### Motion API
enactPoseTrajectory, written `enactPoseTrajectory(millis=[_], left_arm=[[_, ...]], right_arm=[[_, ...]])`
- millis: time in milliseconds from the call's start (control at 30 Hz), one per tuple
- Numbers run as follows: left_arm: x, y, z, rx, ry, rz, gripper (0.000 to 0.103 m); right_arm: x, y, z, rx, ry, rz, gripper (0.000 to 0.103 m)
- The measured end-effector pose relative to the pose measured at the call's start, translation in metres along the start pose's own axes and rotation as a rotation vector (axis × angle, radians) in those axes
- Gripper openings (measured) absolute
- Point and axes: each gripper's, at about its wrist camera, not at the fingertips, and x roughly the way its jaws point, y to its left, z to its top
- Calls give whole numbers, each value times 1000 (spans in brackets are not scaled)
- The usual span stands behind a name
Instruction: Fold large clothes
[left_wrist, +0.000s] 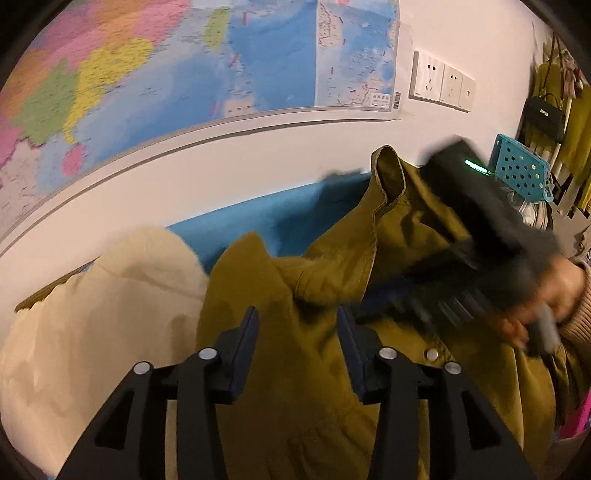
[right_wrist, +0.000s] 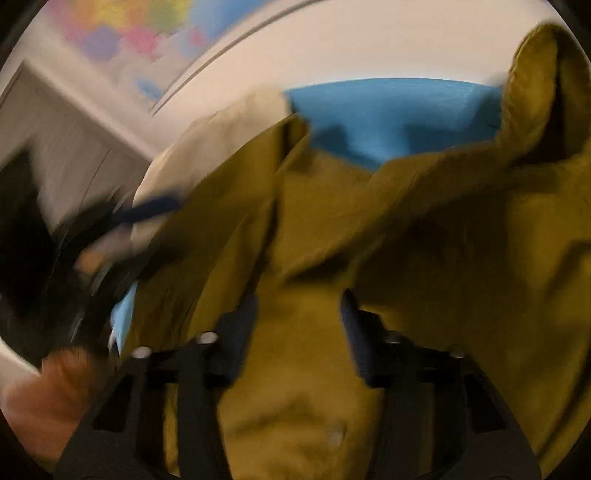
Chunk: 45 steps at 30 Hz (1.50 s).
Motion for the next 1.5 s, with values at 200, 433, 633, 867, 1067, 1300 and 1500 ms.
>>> enactPoseTrajectory(millis=[200,433,633,867,1067,1300,1500], left_arm=[[-17,-2,-32,-13,43,-69,55],[-19,-46,-65,48,107,-131,67],[-14,-56,-93,25,213,-127,75],[-12,-63,-126,11,247,-88,12],[-69,-18,-112,-202,88,-39,5],[-119,33,-93,-314,-41,186,5],[-133,89,-94,-416,-65,386,5]], right_arm=[[-24,-6,52,-12,-199,-53,10],[-13,-28,65,56,-211,-172,52],[-90,7,2,-96,-246,-190,74],[-147,28,-134,-205,-200,-421,88],[-165,9,-234,-135,-147,-457,97],[-195,-2,-259,-141,-174,-445,14],[-303,-32,-236,-7,-460,-440,10]])
